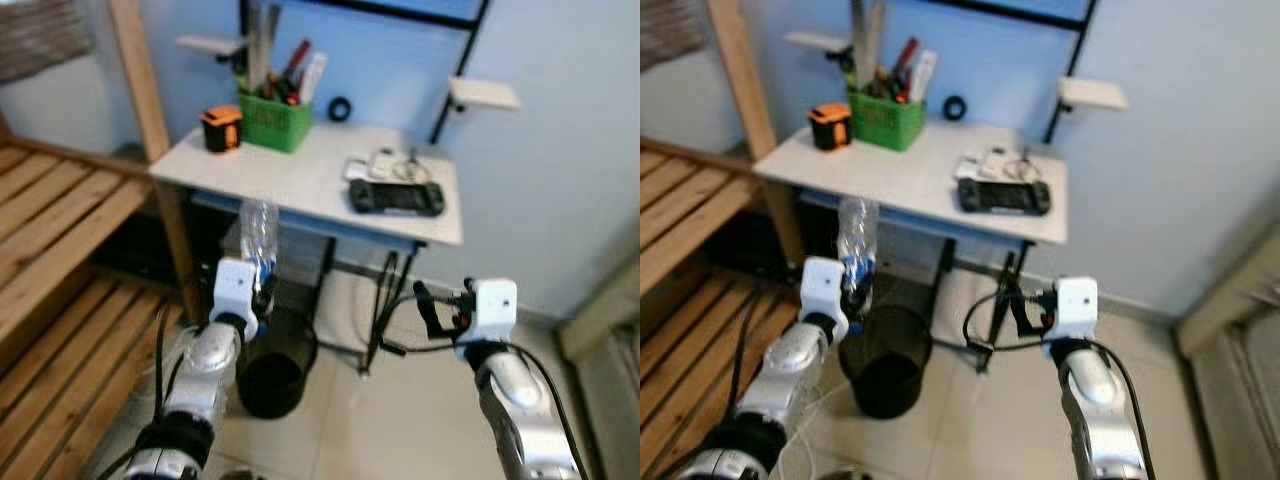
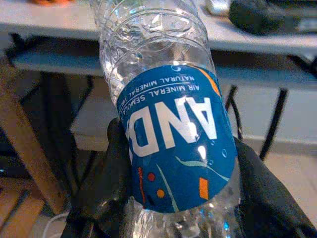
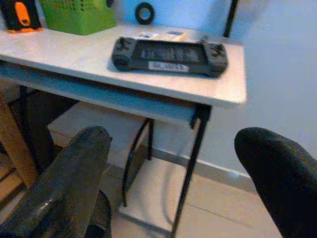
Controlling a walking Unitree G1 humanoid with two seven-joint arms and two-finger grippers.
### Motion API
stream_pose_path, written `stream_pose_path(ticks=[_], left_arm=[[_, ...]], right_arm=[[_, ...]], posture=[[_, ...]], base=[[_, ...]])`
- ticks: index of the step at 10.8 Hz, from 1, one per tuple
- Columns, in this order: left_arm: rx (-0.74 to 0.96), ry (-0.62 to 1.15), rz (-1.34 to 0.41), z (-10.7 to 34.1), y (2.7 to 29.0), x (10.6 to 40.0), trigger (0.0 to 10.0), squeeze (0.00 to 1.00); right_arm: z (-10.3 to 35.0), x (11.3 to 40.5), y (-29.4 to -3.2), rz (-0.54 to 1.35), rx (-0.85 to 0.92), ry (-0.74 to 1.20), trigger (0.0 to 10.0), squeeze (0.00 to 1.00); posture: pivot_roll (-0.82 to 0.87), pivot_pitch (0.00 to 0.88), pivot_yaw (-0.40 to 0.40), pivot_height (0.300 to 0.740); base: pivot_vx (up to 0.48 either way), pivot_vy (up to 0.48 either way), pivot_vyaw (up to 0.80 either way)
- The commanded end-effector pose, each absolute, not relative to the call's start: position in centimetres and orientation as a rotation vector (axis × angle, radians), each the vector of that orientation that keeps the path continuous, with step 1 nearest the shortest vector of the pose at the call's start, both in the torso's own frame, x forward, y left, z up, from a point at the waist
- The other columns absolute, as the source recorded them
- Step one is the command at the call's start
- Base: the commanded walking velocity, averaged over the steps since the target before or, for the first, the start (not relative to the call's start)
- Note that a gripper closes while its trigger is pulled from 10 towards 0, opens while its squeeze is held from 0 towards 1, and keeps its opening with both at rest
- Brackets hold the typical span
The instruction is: Clean up the room
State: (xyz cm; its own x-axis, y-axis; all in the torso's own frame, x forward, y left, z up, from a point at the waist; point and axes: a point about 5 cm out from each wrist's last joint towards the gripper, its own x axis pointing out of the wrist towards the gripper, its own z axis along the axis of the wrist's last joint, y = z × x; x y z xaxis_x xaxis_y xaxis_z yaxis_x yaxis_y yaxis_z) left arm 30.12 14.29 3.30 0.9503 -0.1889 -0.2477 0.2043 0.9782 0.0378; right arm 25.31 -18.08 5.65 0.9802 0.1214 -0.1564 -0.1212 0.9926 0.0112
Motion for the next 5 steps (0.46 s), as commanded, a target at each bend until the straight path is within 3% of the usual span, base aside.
stream_pose_path(ticks=[1,2,5], left_arm=[[0.086,0.184,-0.236,4.6,13.7,31.2,10.0,0.0],[0.083,0.168,-0.239,4.9,13.5,31.5,10.0,0.0],[0.035,0.138,-0.281,5.1,12.4,31.5,10.0,0.0]], right_arm=[[6.1,25.1,-18.6,0.119,-0.018,0.151,10.0,0.0],[6.1,24.8,-18.9,0.112,-0.026,0.153,10.0,0.0],[6.1,24.5,-18.9,0.1,-0.031,0.152,10.0,0.0]], posture=[[-0.04,0.0,-0.067,0.74],[-0.05,0.0,-0.063,0.74],[-0.06,0.0,-0.055,0.74]], base=[[0.0,0.0,0.0],[0.0,0.0,0.0],[0.374,0.09,0.0]])
